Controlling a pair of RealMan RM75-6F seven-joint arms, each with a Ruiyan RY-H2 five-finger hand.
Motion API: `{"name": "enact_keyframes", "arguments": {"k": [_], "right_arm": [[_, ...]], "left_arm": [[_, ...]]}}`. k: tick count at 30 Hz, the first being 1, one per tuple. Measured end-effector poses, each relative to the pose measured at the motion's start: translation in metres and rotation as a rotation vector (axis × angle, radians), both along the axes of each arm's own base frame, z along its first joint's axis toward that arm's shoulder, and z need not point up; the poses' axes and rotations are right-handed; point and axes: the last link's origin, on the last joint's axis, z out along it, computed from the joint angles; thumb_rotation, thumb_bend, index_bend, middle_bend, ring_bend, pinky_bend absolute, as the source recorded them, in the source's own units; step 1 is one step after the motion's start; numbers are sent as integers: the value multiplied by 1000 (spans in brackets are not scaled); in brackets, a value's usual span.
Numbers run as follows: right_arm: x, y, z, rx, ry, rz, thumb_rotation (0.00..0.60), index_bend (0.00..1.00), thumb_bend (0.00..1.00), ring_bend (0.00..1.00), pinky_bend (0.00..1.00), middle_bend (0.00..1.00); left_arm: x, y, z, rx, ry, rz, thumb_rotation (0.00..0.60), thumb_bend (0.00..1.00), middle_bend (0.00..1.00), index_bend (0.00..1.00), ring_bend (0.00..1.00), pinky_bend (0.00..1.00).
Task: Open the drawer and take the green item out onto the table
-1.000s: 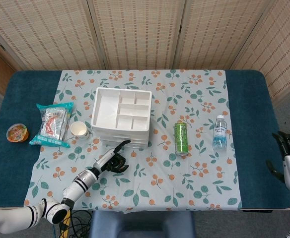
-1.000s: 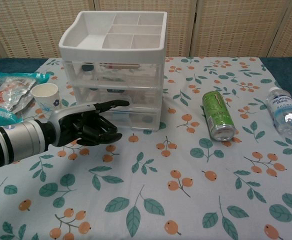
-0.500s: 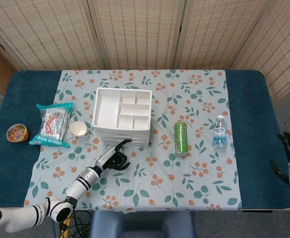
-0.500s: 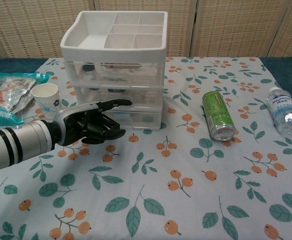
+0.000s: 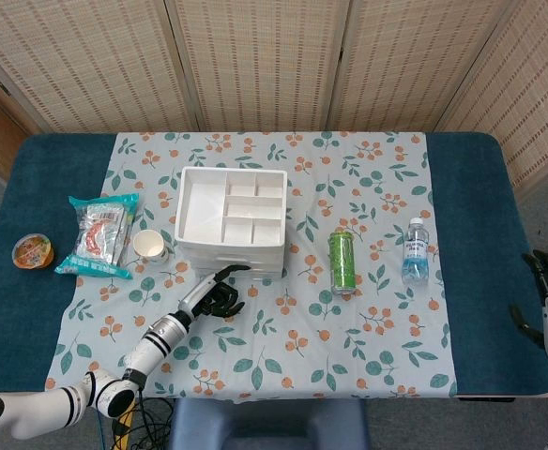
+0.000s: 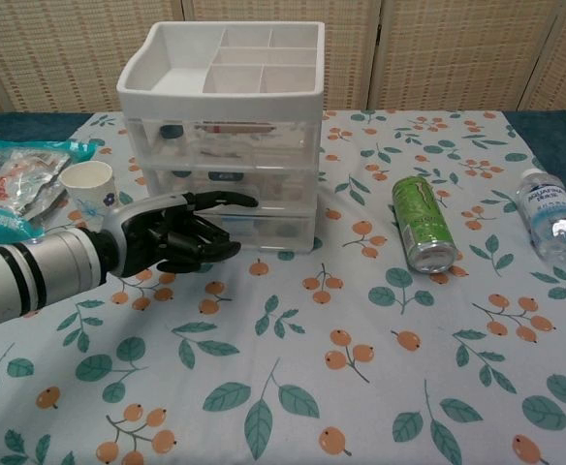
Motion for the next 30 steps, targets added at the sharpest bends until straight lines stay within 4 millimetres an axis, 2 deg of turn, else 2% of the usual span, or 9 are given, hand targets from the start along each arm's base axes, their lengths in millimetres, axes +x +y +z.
{"name": "enact_keyframes", "arguments": {"k": [19, 30], "right_arm": [[0, 1, -2, 2, -2, -2, 600, 133, 303, 104, 183, 147], [0, 1, -2, 1, -6, 6, 600, 133, 303, 104, 183, 149]], "left_arm": [[-7, -25, -2, -7, -7, -21, 600, 379, 830, 214, 982, 1000], [-7, -31, 1, -18, 12, -35, 600, 379, 830, 106, 981, 1000]]}}
